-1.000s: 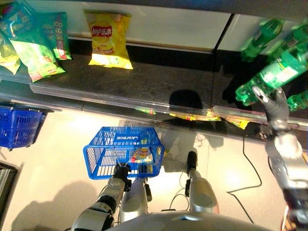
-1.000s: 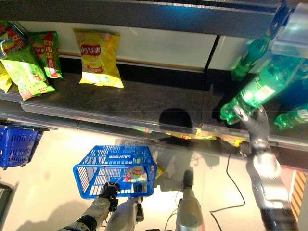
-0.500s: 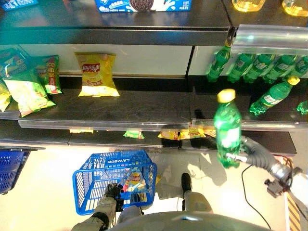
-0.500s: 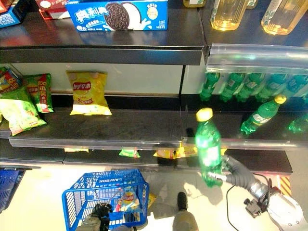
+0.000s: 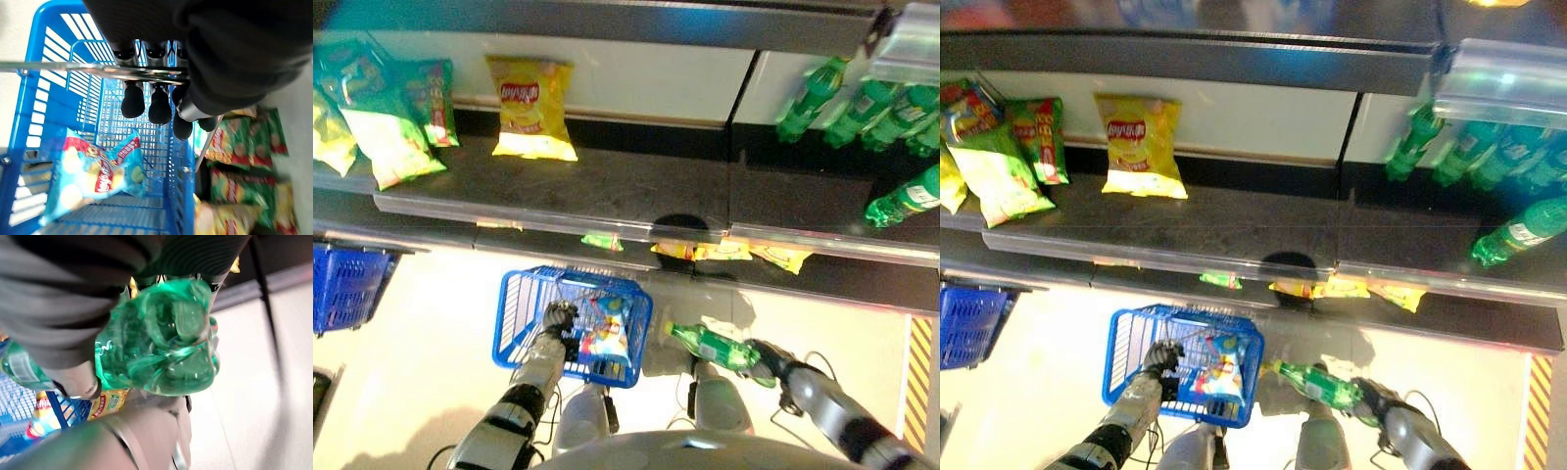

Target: Pick up the snacks into the basket

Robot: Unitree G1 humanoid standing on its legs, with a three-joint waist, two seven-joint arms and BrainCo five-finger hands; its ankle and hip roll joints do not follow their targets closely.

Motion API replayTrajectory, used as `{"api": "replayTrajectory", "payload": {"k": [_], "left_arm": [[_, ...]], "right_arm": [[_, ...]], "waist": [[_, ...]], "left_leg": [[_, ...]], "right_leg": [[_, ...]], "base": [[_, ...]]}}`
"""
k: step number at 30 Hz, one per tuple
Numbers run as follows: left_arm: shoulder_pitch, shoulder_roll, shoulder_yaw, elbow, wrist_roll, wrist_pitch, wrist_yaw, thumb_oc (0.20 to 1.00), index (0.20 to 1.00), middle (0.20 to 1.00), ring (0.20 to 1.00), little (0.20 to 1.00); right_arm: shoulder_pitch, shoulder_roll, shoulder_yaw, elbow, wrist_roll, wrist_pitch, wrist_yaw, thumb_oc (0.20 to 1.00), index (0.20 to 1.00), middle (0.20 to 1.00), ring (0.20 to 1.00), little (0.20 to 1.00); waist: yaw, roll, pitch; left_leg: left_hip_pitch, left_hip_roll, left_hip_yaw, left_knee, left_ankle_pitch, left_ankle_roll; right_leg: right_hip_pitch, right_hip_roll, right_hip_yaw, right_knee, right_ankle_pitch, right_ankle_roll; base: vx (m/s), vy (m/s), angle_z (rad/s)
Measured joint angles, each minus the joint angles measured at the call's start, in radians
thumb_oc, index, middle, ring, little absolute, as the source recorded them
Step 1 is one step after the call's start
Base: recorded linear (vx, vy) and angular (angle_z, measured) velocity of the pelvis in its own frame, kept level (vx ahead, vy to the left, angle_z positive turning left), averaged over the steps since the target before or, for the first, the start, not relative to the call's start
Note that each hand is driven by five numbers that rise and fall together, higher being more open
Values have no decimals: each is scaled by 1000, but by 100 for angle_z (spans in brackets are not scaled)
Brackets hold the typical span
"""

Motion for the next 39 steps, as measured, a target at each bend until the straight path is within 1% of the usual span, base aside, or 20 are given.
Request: {"api": "replayTrajectory", "payload": {"k": [2,3,5,6,9,10,13,15,16,19,21,22,24,26,30,32,35,36,37,39], "left_arm": [[-46,-18,-55,-33,-6,1,4,200,200,200,200,200],[-57,-23,-63,-46,-8,1,6,200,200,200,200,200],[-106,-42,-88,-63,-18,1,13,200,200,200,200,200],[-114,-32,-99,-75,-21,0,19,200,200,200,200,200],[-142,-55,-137,-134,-39,-2,26,200,200,200,200,200],[-158,-76,-157,-138,-39,-9,24,200,200,200,200,200],[-165,-104,-205,-138,-44,-10,32,200,200,200,200,200],[-169,-115,-233,-138,-65,-11,39,200,200,200,200,200],[-169,-132,-239,-138,-71,-11,40,200,200,200,200,200],[-169,-147,-268,-138,-84,-11,52,200,200,200,200,200],[-168,-143,-289,-150,-96,-10,63,200,200,200,200,200],[-168,-140,-300,-170,-105,-11,78,200,200,200,200,200],[-172,-149,-302,-185,-115,-11,87,200,200,200,200,200],[-162,-138,-304,-232,-138,-11,101,200,200,200,200,200],[-149,-115,-321,-298,-157,-11,112,200,200,200,200,200],[-127,-96,-326,-375,-179,-19,113,200,200,200,200,200],[-124,-85,-338,-450,-211,-30,112,200,200,200,200,200],[-127,-85,-339,-465,-220,-30,111,200,200,200,200,200],[-135,-87,-339,-482,-238,-31,110,200,200,200,200,200],[-151,-88,-339,-488,-258,-31,104,200,200,200,200,200]], "right_arm": [[-87,60,44,57,-5,21,-22,200,200,200,200,200],[-97,74,53,59,-8,23,-24,200,200,200,200,200],[-142,115,89,69,-8,20,-39,200,200,200,200,200],[-158,130,104,82,-7,20,-48,200,200,200,200,200],[-225,183,131,124,-3,24,-72,200,200,200,200,200],[-257,204,132,167,14,27,-86,200,200,200,200,200],[-321,227,150,224,49,42,-111,200,200,200,200,200],[-353,239,149,253,103,48,-147,200,200,200,200,200],[-371,241,149,255,117,49,-156,200,200,200,200,200],[-401,251,147,270,188,51,-193,200,200,200,200,200],[-426,269,137,276,236,51,-212,200,200,200,200,200],[-435,284,110,281,291,50,-231,200,200,200,200,200],[-448,289,82,290,348,48,-260,200,200,200,200,200],[-482,306,51,325,395,46,-277,200,200,200,200,200],[-525,303,2,354,447,41,-322,200,200,200,200,200],[-550,303,-39,373,478,38,-348,200,200,200,200,200],[-568,284,-65,373,506,35,-380,200,200,200,200,200],[-577,281,-76,373,514,35,-385,831,831,831,831,831],[-594,276,-78,373,527,24,-399,1000,1000,1000,1000,1000],[-615,277,-73,373,527,10,-394,1000,1000,1000,1000,1000]], "waist": [[23,8,32],[25,11,36],[28,18,66],[25,19,71],[43,31,98],[49,41,105],[57,49,120],[74,55,129],[77,60,136],[78,66,154],[85,69,155],[89,73,159],[103,91,174],[105,103,180],[151,123,189],[168,125,190],[192,126,189],[201,126,189],[207,126,189],[210,126,189]], "left_leg": [[-9,-1,-4,0,1,1],[-17,-1,-5,0,1,1],[-23,-5,-12,0,7,2],[-26,-8,-18,0,7,2],[-37,-11,-22,1,7,2],[-48,-11,-22,1,7,2],[-61,-11,-23,1,7,2],[-80,-11,-23,1,10,2],[-85,-11,-24,2,11,3],[-90,-11,-27,2,11,3],[-107,-11,-29,4,11,3],[-122,-11,-29,5,14,3],[-132,-12,-33,5,16,4],[-155,-13,-38,8,18,4],[-182,-16,-49,9,24,5],[-203,-20,-50,9,26,8],[-232,-29,-54,10,32,14],[-243,-32,-59,12,33,16],[-265,-37,-66,12,38,19],[-281,-42,-75,13,42,23]], "right_leg": [[-6,-1,-4,0,0,-1],[-13,-1,-5,0,1,-2],[-15,-3,-11,0,5,-7],[-17,-3,-14,0,5,-6],[-23,-3,-24,0,3,-6],[-32,-4,-26,1,3,-6],[-43,-4,-30,0,2,-6],[-64,-4,-28,1,5,-8],[-65,-4,-30,1,5,-8],[-70,-4,-33,1,5,-8],[-85,-4,-34,1,5,-8],[-98,-4,-34,1,7,-10],[-105,-5,-35,1,8,-10],[-125,-5,-37,1,10,-11],[-148,-9,-47,1,14,-11],[-165,-12,-49,2,15,-9],[-192,-22,-55,3,18,-5],[-200,-25,-58,4,19,-3],[-217,-32,-61,5,21,0],[-233,-38,-64,10,22,1]], "base": [[-53,23,6],[-43,22,7],[-30,8,9],[-34,19,12],[-8,16,5],[-11,7,4],[-13,8,3],[-12,2,-2],[-38,8,3],[-31,8,3],[-46,14,1],[-19,10,3],[-38,18,5],[-46,27,5],[-25,29,5],[-25,24,5],[-26,16,9],[-25,20,16],[-24,20,16],[2,25,10]]}}
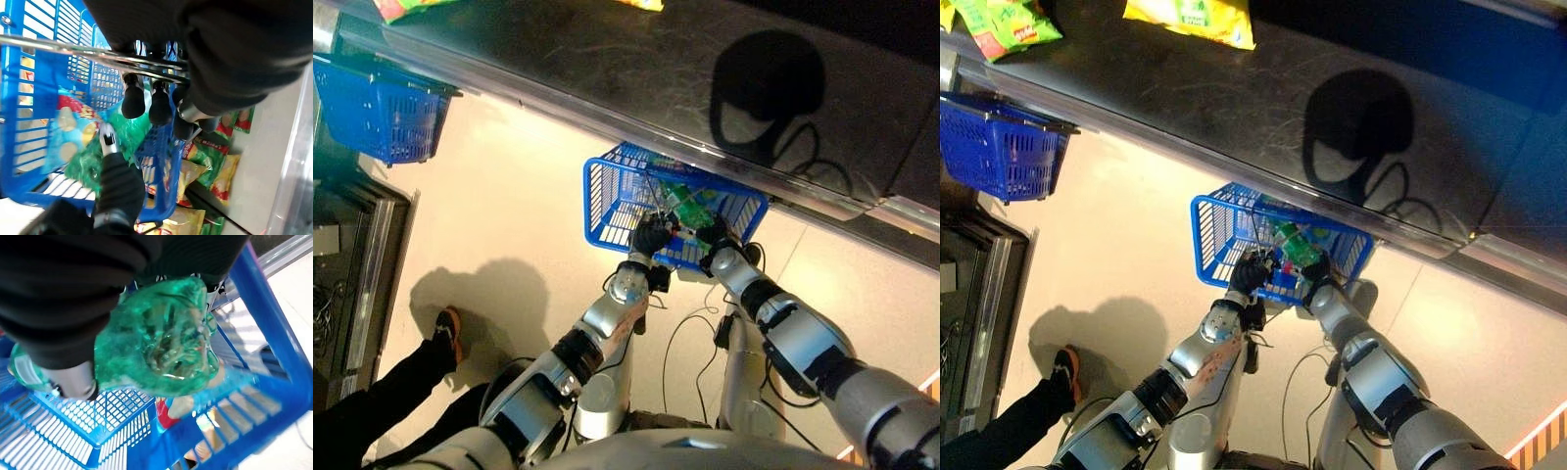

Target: Pick up the snacks into the basket

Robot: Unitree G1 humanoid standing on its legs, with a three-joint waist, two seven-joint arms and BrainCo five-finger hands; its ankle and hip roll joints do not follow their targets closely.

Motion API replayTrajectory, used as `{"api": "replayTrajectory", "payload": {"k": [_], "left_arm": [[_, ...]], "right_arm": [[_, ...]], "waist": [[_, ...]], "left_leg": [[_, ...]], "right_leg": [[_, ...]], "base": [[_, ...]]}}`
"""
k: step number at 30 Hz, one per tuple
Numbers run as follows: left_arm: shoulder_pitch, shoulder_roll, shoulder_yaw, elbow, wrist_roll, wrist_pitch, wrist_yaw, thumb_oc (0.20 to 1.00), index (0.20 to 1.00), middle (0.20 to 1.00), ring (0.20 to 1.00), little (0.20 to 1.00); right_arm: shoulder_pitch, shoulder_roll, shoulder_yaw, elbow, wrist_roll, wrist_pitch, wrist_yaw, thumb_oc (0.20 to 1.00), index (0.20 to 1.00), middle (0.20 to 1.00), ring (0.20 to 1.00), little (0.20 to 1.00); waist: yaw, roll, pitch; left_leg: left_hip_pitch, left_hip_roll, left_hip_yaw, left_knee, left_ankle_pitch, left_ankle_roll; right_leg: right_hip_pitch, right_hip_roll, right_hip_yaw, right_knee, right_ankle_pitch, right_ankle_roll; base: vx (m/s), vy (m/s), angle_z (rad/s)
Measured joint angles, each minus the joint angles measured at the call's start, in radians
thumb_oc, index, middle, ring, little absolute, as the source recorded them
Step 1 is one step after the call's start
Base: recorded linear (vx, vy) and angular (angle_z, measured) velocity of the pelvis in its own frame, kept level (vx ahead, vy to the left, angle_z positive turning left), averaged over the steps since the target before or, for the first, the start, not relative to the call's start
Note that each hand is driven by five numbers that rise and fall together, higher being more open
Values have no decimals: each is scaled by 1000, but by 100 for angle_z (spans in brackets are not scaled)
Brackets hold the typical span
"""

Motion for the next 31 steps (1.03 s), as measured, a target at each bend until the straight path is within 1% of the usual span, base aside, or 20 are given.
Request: {"api": "replayTrajectory", "payload": {"k": [1,5,8,9,11,12,14,15,16,18,19,20,21,22,25,26,27,29,30,31], "left_arm": [[-9,-1,0,0,-5,0,-2,200,200,200,200,200],[-19,-5,21,29,-5,7,-7,200,200,200,200,200],[-17,-11,40,95,2,14,-10,200,200,200,200,200],[-15,-1,55,123,6,15,-12,200,200,200,200,200],[-15,-11,86,185,7,20,-15,200,200,200,200,200],[7,12,97,204,9,28,-11,200,200,200,200,200],[36,23,144,244,31,28,-16,200,200,200,200,200],[55,19,190,291,51,19,-21,200,200,200,200,200],[61,39,207,296,49,20,-24,200,200,200,200,200],[96,71,261,321,44,13,-52,200,200,200,200,200],[109,64,313,385,45,0,-79,200,200,200,200,200],[121,49,352,489,42,4,-88,200,200,200,200,200],[155,71,356,504,45,5,-96,200,200,200,200,200],[163,70,396,607,72,-8,-129,200,200,200,200,200],[168,84,448,699,111,6,-146,200,200,200,200,200],[193,82,480,762,140,15,-154,200,200,200,200,200],[218,85,483,767,155,25,-154,200,200,200,200,200],[264,79,514,800,207,29,-170,200,200,200,200,200],[297,77,524,845,250,39,-175,200,200,200,200,200],[312,75,527,852,268,43,-175,200,200,200,200,200]], "right_arm": [[-13,6,0,-1,-1,-13,7,1000,1000,1000,1000,1000],[-11,26,4,-2,-4,-32,40,1000,1000,1000,1000,1000],[32,28,17,2,-18,-34,62,1000,1000,1000,1000,1000],[79,16,20,14,-27,-33,71,1000,1000,1000,1000,1000],[138,17,23,4,-41,-44,77,1000,1000,1000,1000,1000],[205,5,15,21,-44,-29,78,1000,1000,1000,1000,1000],[272,-17,-16,24,-44,-33,80,1000,1000,1000,1000,1000],[314,-40,-45,25,-44,-30,85,1000,1000,1000,1000,1000],[339,-60,-55,38,-45,-31,86,1000,1000,1000,1000,1000],[388,-109,-107,49,-44,-31,95,1000,1000,1000,1000,1000],[415,-124,-137,44,-45,-33,106,1000,1000,1000,1000,1000],[445,-121,-165,51,-44,-24,111,1000,1000,1000,1000,1000],[476,-131,-181,59,-43,-26,114,1000,1000,1000,1000,1000],[522,-130,-274,59,-32,-33,126,1000,1000,1000,1000,1000],[588,-131,-329,79,0,-33,132,1000,1000,1000,1000,1000],[630,-122,-357,92,10,-32,139,1000,1000,1000,1000,1000],[666,-123,-358,103,15,-32,143,1000,1000,1000,1000,1000],[716,-120,-365,115,18,-32,155,1000,1000,1000,1000,1000],[755,-117,-398,122,28,-32,165,1000,1000,1000,1000,1000],[772,-118,-408,126,37,-32,166,1000,1000,1000,1000,1000]], "waist": [[0,0,0],[-1,0,0],[-5,0,0],[-15,-3,2],[-28,-3,2],[-49,-4,3],[-69,-6,3],[-82,-8,3],[-90,-12,3],[-118,-22,2],[-129,-30,-1],[-136,-47,-21],[-142,-67,-46],[-146,-85,-77],[-141,-116,-144],[-142,-131,-207],[-147,-138,-246],[-168,-140,-301],[-167,-135,-350],[-167,-132,-372]], "left_leg": [[-6,-3,-1,0,1,2],[-4,-10,-1,0,2,2],[17,-11,-1,0,2,2],[39,-7,-2,-1,2,2],[74,-11,-5,-6,2,2],[107,-12,-4,-9,2,2],[142,-10,-5,-11,1,2],[180,-10,-4,-12,1,2],[194,-7,-2,-12,0,1],[231,7,-1,-12,-12,-14],[262,13,0,-12,-14,-16],[305,19,1,-13,-21,-21],[311,32,1,-13,-28,-30],[335,47,3,-14,-35,-31],[363,64,7,-14,-45,-44],[391,75,27,-19,-59,-51],[394,86,28,-19,-66,-54],[424,87,29,-19,-76,-60],[441,99,46,-19,-87,-63],[447,100,54,-19,-91,-64]], "right_leg": [[-5,-3,0,2,0,1],[-2,-7,-3,5,0,1],[21,-9,-6,6,-1,2],[42,-10,-7,7,-5,7],[82,-14,-11,8,-11,11],[113,-14,-9,6,-13,13],[149,-12,-9,5,-15,15],[188,-10,-10,4,-18,17],[200,-8,-8,2,-23,21],[239,5,0,-10,-19,17],[270,12,3,-10,-21,14],[307,21,8,-13,-29,5],[306,24,16,-12,-34,-1],[328,42,23,-11,-37,-7],[347,60,33,-11,-46,-20],[365,72,41,-14,-58,-27],[362,76,46,-15,-60,-28],[391,87,50,-12,-70,-28],[396,95,64,-16,-77,-31],[396,98,70,-16,-78,-32]], "base": [[18,23,5],[8,8,1],[14,-1,1],[41,-3,8],[54,-14,10],[84,-21,5],[52,-12,2],[56,-16,-1],[170,-61,-9],[165,-71,-9],[160,-70,-10],[172,-72,-21],[227,-94,-27],[179,-75,-19],[145,-67,-19],[83,-57,-30],[169,-111,-27],[147,-85,-17],[104,-63,-25],[94,-61,-40]]}}
